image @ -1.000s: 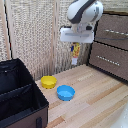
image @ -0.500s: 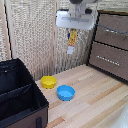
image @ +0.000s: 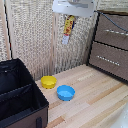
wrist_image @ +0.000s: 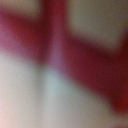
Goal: Kindly direct your grabber toward the cereal bar. Delicately grip the cereal bar using your grabber. Transport the clutched cereal bar to the rear part of the organizer. Set the cereal bar down and place it in the rear section of the organizer.
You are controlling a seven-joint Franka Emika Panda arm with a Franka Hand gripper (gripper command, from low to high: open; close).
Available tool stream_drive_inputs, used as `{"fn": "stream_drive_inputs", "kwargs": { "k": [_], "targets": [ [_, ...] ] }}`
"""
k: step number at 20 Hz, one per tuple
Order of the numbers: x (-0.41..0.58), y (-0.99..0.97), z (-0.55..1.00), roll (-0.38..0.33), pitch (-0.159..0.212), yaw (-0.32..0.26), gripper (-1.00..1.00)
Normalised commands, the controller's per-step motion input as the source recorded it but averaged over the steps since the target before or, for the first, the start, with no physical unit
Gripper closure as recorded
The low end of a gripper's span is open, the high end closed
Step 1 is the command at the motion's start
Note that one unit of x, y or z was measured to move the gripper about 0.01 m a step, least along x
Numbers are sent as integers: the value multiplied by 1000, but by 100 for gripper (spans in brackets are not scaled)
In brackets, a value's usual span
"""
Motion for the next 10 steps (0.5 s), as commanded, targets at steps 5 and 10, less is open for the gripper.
{"fn": "stream_drive_inputs", "kwargs": {
  "k": [5, 10],
  "targets": [
    [11, 831, 69, 0, 132, -34, 100],
    [103, 779, 263, 25, 63, -70, 100]
  ]
}}
